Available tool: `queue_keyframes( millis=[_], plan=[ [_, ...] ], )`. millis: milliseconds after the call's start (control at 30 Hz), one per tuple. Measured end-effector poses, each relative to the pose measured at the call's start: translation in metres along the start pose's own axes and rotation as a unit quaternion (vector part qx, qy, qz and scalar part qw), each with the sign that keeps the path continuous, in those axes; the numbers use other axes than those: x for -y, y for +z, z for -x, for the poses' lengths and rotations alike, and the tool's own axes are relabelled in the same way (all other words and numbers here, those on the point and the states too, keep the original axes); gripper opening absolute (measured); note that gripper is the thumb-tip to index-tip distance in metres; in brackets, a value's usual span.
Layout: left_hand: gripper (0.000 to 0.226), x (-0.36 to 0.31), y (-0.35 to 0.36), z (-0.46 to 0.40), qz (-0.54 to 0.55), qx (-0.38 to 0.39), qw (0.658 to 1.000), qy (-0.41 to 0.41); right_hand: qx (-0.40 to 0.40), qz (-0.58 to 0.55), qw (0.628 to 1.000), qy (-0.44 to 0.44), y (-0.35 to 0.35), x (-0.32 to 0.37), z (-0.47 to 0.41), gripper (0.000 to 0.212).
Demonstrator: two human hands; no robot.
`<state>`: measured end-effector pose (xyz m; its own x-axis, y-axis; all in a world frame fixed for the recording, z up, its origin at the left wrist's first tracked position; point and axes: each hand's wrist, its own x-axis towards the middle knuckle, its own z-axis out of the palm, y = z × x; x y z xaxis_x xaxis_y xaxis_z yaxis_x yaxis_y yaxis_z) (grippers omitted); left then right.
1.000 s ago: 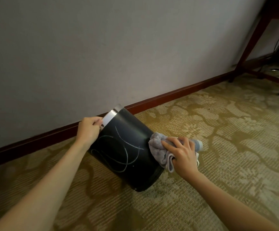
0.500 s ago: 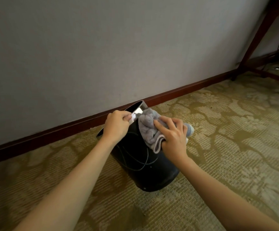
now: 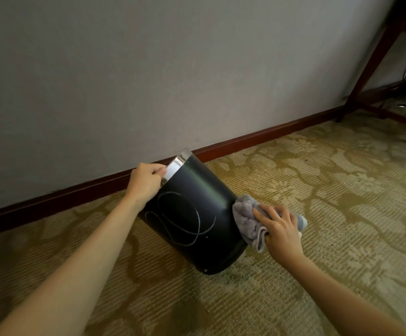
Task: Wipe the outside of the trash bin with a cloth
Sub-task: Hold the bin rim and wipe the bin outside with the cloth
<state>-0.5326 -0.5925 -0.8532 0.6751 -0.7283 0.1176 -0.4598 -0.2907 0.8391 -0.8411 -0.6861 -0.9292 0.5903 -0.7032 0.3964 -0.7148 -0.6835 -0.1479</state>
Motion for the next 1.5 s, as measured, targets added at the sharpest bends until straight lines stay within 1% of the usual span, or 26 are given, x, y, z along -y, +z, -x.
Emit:
queue_keyframes(
  millis=[100, 167, 200, 233, 300, 433, 500, 567, 667, 733, 833, 933, 1033, 1133, 1200, 1233, 1333, 1433, 1500],
  plan=[
    [0.025, -0.004, 0.002, 0.006, -0.006, -0.004, 1.000, 0.016, 0.024, 0.003, 0.995, 0.093, 0.003, 0.012, -0.005, 0.047],
    [0.026, -0.009, 0.005, 0.010, -0.021, -0.002, 0.999, 0.036, 0.016, -0.036, 0.984, 0.171, 0.003, 0.025, -0.016, 0.044],
    [0.026, -0.011, 0.006, 0.012, -0.025, 0.005, 0.999, 0.044, 0.009, -0.066, 0.978, 0.196, 0.001, 0.031, -0.021, 0.045],
    [0.026, -0.015, 0.007, 0.014, -0.026, 0.014, 0.998, 0.052, 0.002, -0.091, 0.975, 0.201, -0.002, 0.036, -0.026, 0.046],
    [0.025, -0.023, 0.011, 0.020, -0.030, 0.028, 0.996, 0.073, -0.019, -0.108, 0.979, 0.170, -0.009, 0.050, -0.037, 0.051],
    [0.025, -0.042, 0.027, 0.030, -0.060, 0.037, 0.990, 0.120, -0.111, -0.126, 0.982, 0.092, -0.026, 0.080, -0.062, 0.056],
    [0.027, -0.046, 0.031, 0.028, -0.079, 0.048, 0.988, 0.127, -0.134, -0.125, 0.981, 0.060, -0.030, 0.086, -0.065, 0.058],
    [0.029, -0.045, 0.029, 0.024, -0.078, 0.053, 0.988, 0.118, -0.128, -0.107, 0.986, 0.002, -0.028, 0.080, -0.057, 0.058],
    [0.028, -0.036, 0.020, 0.016, -0.071, 0.038, 0.992, 0.095, -0.108, -0.030, 0.986, -0.125, -0.014, 0.057, -0.031, 0.053],
    [0.023, -0.028, 0.013, 0.009, -0.050, 0.026, 0.996, 0.072, -0.076, 0.004, 0.983, -0.166, -0.005, 0.043, -0.016, 0.058],
    [0.023, -0.014, 0.005, 0.002, -0.029, 0.011, 0.999, 0.042, -0.056, 0.021, 0.982, -0.177, -0.001, 0.029, -0.002, 0.063],
    [0.023, -0.005, -0.001, -0.001, -0.011, 0.014, 1.000, 0.011, -0.051, 0.024, 0.982, -0.181, 0.000, 0.023, 0.004, 0.068],
    [0.023, 0.000, -0.005, -0.001, -0.004, 0.015, 1.000, 0.001, -0.046, 0.015, 0.984, -0.173, 0.002, 0.029, 0.006, 0.062],
    [0.023, 0.001, -0.005, 0.003, -0.021, 0.006, 1.000, 0.013, -0.055, -0.015, 0.988, -0.143, -0.002, 0.039, -0.002, 0.039],
    [0.023, -0.001, -0.003, 0.004, -0.028, 0.007, 0.999, 0.019, -0.069, -0.043, 0.988, -0.128, -0.008, 0.048, -0.014, 0.034],
    [0.024, -0.003, -0.001, 0.004, -0.029, 0.014, 0.999, 0.024, -0.077, -0.051, 0.988, -0.126, -0.010, 0.054, -0.020, 0.033],
    [0.026, -0.011, 0.006, 0.007, -0.031, 0.042, 0.998, 0.047, -0.107, -0.060, 0.985, -0.122, -0.017, 0.074, -0.037, 0.043],
    [0.026, -0.020, 0.014, 0.010, -0.055, 0.048, 0.994, 0.083, -0.142, -0.066, 0.981, -0.119, -0.025, 0.087, -0.050, 0.045],
    [0.026, -0.026, 0.017, 0.011, -0.064, 0.051, 0.991, 0.103, -0.149, -0.069, 0.980, -0.115, -0.027, 0.086, -0.052, 0.045]
  ],
)
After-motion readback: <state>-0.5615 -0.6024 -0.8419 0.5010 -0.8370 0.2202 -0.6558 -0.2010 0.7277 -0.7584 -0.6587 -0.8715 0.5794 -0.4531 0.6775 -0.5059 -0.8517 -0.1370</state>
